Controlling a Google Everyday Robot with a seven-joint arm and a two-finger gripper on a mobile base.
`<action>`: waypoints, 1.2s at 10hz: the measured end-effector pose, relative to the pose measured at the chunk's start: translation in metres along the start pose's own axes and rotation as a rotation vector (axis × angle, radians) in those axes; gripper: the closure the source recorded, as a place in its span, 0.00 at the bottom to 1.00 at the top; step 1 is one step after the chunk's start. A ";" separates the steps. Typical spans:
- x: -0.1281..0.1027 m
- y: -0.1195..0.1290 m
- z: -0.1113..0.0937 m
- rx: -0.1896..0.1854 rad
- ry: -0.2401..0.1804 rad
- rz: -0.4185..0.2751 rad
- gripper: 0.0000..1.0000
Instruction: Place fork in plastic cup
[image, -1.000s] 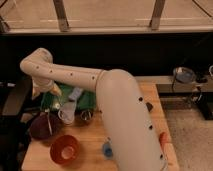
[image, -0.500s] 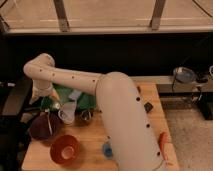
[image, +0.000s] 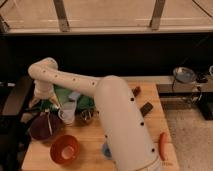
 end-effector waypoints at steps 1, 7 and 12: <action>-0.001 0.000 0.007 0.026 -0.024 0.000 0.20; -0.004 0.001 0.010 -0.013 -0.027 -0.010 0.69; -0.002 0.005 -0.009 -0.066 0.030 0.006 1.00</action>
